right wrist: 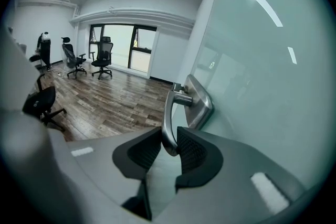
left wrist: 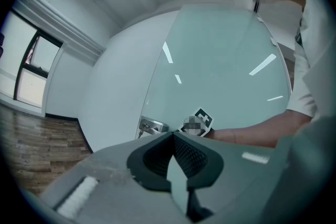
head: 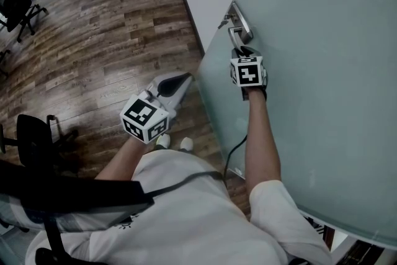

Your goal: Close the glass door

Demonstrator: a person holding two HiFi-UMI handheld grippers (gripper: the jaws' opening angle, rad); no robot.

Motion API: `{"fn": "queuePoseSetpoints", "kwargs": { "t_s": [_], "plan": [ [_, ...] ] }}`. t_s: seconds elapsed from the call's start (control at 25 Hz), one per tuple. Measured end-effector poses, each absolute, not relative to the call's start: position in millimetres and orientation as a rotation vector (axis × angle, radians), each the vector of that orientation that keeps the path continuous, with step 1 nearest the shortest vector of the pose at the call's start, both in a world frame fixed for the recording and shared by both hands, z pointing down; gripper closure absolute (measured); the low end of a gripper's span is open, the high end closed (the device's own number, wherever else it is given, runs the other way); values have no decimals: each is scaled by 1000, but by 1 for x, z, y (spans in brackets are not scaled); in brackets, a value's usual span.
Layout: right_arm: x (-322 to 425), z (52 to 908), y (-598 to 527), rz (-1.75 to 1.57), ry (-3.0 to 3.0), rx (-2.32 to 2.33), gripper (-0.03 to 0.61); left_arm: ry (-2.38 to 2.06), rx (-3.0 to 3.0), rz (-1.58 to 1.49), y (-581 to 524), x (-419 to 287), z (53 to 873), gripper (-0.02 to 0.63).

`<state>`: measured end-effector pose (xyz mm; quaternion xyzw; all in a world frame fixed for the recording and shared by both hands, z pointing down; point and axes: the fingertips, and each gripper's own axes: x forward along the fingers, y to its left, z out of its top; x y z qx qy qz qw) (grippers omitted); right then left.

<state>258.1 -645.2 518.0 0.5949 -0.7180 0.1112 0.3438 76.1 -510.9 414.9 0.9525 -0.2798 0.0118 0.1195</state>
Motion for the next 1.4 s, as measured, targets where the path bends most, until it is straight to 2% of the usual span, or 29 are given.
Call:
{"fn": "queuePoseSetpoints", "kwargs": {
  "t_s": [0.56,1.4],
  "plan": [
    [227,518,-630,283,-1901,1510,477,-812,2798,9,-514,52,409,614],
    [142,512,-584,199,-2003,1415,469,-773,2791,-22,-493,9,414,614]
  ]
}}
